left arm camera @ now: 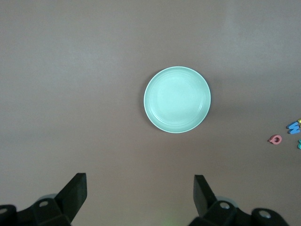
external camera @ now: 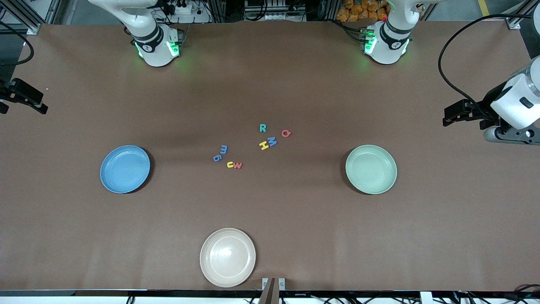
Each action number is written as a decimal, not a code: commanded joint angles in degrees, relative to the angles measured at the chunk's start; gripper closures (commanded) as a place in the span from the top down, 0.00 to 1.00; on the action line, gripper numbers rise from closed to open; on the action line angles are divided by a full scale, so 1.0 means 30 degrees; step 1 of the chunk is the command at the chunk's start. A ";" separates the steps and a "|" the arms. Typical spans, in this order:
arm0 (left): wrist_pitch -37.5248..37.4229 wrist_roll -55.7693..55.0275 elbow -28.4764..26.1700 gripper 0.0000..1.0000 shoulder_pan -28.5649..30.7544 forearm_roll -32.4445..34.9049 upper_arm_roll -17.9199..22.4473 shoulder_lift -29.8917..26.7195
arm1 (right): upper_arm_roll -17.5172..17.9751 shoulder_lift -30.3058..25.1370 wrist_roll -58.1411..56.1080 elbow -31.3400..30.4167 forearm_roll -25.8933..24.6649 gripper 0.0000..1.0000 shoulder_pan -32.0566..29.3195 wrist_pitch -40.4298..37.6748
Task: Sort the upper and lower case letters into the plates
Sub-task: 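Move both grippers from rest toward the scattered foam letters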
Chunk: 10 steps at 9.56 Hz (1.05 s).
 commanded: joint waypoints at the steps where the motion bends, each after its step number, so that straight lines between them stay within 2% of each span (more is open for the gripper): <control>1: -0.0488 0.0471 0.0151 1.00 0.0093 -0.0221 -0.0039 -0.0079 | 0.0156 -0.0545 -0.0242 -0.0570 0.0462 1.00 -0.0379 0.0183; 4: -0.0836 0.0587 -0.0197 1.00 -0.0141 -0.0424 -0.0301 -0.0079 | 0.0244 -0.0516 -0.0183 -0.0570 0.0462 1.00 -0.0233 0.0154; 6: -0.0494 0.0212 -0.0378 1.00 -0.1074 -0.0310 -0.1558 0.1114 | 0.0274 -0.0341 -0.0154 -0.0599 0.0462 1.00 -0.0204 0.0212; 10: 0.2813 -0.5316 -0.0813 1.00 -0.5258 -0.0279 -0.1856 0.4308 | 0.0245 0.0885 0.0661 -0.1506 0.0462 1.00 0.1285 0.1205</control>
